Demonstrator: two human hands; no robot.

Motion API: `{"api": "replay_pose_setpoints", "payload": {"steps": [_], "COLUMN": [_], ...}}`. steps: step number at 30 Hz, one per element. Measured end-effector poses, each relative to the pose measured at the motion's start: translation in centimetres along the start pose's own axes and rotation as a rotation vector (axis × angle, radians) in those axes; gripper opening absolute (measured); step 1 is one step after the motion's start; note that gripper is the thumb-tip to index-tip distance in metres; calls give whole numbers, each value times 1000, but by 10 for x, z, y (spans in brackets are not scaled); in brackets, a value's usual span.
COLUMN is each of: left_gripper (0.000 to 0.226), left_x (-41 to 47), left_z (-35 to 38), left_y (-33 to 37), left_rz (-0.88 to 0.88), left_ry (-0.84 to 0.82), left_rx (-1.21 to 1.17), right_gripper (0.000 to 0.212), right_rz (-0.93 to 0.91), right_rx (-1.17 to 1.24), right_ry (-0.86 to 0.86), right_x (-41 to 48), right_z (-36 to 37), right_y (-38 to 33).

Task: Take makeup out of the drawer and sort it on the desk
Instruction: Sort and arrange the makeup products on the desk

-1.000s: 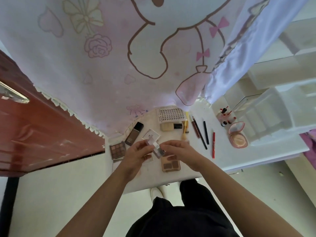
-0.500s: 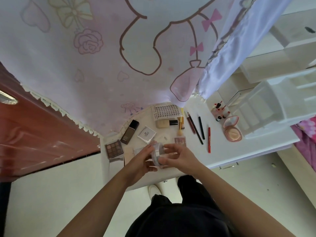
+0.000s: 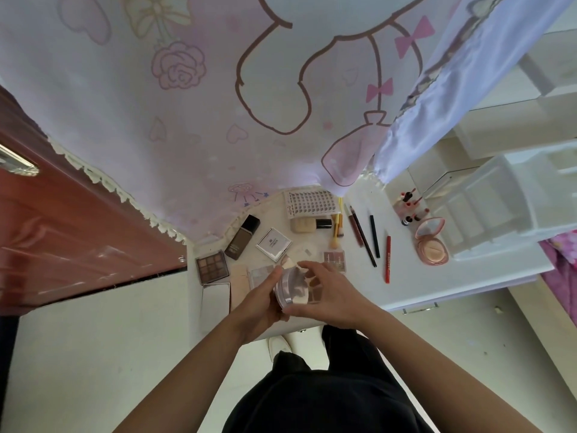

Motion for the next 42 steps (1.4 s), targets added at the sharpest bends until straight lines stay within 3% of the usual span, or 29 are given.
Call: {"api": "replay_pose_setpoints", "payload": {"steps": [5,11,15,18,21,26,30,33,38,42], "left_gripper": [62,55,56,51,51,55,50,51,54,52], "left_x": [1,4,7,7,8,12,13,14,18,19], "left_z": [-3,3,5,12,18,17,23,23,14,19], "left_y": [-4,-4,-5,-4,-3,-3,-2,-2,-3,-1], "left_rz": [-20,-16,-46,-48,-43,-48,-39,-37,-48,-36], "left_ry": [39,28,26,17,-1,3,-6,-5,26,17], "left_rx": [71,14,99,70,77,157,88,84,158,137], "right_gripper": [79,102,79,95,110,78,101,114,78,101], "right_rz": [30,84,101,50,126,132,99,178,165,95], "right_rx": [-70,-14,-50,-69,-98,-95,-140,-125,-125,-140], "right_ry": [30,-13,22,-8,-17,9,6,-16,3,3], "right_x": [3,0,-1,-3,-6,-10,-10,-10,-14,-12], "right_z": [-6,-4,-10,-11,-11,-16,-19,-18,-26,-27], "right_y": [1,8,13,14,20,18,18,24,17,12]}}
Point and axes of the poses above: each hand's wrist, its own x-axis towards the middle knuckle, its own z-axis out of the palm, y = z × x, the point moved 9 cm from there along x, towards the middle knuckle, and after that the axes turned 5 degrees about -y, right-handed, at the moved point
